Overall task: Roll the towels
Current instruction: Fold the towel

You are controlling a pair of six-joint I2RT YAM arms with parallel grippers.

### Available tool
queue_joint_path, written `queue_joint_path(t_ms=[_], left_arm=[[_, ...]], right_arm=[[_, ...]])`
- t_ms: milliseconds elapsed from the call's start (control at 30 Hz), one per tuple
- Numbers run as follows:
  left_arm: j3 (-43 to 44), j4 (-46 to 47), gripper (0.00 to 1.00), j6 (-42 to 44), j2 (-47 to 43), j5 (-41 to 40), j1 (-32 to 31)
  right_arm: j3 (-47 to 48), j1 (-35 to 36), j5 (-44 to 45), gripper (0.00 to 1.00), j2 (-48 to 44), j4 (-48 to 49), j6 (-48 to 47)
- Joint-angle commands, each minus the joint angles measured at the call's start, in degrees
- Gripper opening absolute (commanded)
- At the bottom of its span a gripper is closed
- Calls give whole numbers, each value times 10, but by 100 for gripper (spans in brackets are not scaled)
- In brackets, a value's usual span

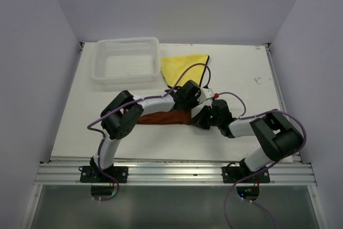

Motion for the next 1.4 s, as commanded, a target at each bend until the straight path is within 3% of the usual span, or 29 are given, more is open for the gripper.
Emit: queue_joint_path(t_ms=[0, 300, 1100, 1367], left_arm=[[50, 22, 0, 12, 27, -51, 10], [170, -52, 0, -30, 93, -56, 26], [242, -119, 0, -41, 92, 29, 59], [243, -127, 13, -34, 90, 41, 60]], right_arm=[[-26, 1, 16, 0, 0, -70, -26], [-29, 1, 20, 0, -4, -80, -35], [-30, 2, 29, 0, -14, -109, -54], [-33, 1, 28, 0, -10, -110, -57]])
